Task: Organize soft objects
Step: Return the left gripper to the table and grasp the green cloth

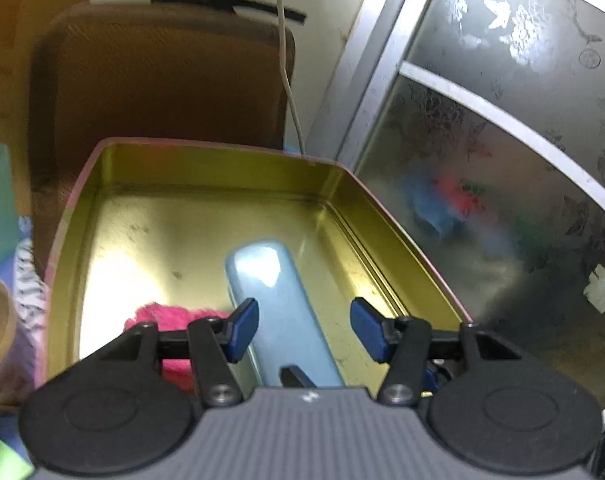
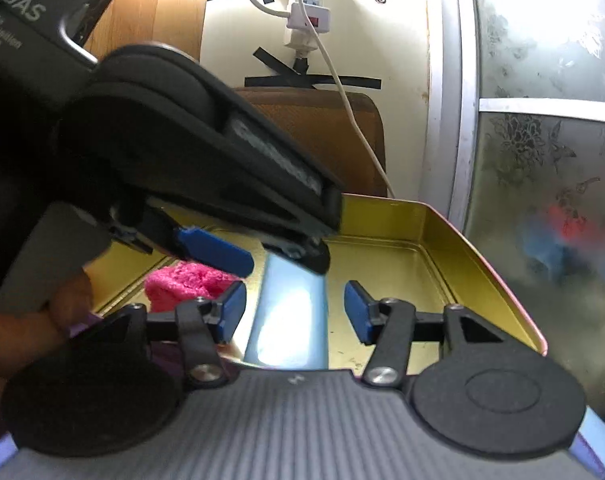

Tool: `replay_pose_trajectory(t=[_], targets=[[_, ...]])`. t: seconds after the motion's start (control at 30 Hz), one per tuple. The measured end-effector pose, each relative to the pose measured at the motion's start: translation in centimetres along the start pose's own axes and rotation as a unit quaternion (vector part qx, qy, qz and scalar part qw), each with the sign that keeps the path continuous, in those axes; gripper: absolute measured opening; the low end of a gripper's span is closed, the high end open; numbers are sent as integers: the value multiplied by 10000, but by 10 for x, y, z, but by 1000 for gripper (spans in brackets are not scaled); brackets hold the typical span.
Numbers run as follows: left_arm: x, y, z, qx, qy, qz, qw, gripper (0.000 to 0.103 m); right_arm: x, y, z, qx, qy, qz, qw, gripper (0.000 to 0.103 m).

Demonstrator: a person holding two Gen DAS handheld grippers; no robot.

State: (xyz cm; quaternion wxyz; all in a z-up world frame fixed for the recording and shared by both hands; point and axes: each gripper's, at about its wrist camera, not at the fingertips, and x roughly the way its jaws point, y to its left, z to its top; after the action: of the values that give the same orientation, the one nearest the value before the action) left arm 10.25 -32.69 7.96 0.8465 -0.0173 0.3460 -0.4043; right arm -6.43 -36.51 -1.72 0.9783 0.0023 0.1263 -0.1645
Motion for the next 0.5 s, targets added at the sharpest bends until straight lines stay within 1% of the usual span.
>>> replay_pose_trajectory(t=[0.07,0.13,0.23,0.33,0.37,0.43,0.5], targets=[[-22,3,11,144,-123,130,9997,51,-1,-4,3,79,-45,56,9999,61],[-52,7,26,348,-317,377,9982,51,-6,-8,10,145,-128,169,9997,61],[-112,10,55,678,-724,797,9919,51,-20,-22,33,443,-405,531,9968,60],[-175,4,78,1084,-1266,1292,9775,53,-38,-52,80,755,-804,1019,9887,60],[-200,0,84,1216,-1493,1449,9705,53,-46,-65,102,829,-1011,1114,9851,60],[-243,-7,88,1360,-1908,1654,9580,53,-65,-88,148,906,-1441,1217,9779,60],[-273,-10,83,1401,-2217,1715,9496,57,-91,-106,198,905,-1935,1271,9686,60]])
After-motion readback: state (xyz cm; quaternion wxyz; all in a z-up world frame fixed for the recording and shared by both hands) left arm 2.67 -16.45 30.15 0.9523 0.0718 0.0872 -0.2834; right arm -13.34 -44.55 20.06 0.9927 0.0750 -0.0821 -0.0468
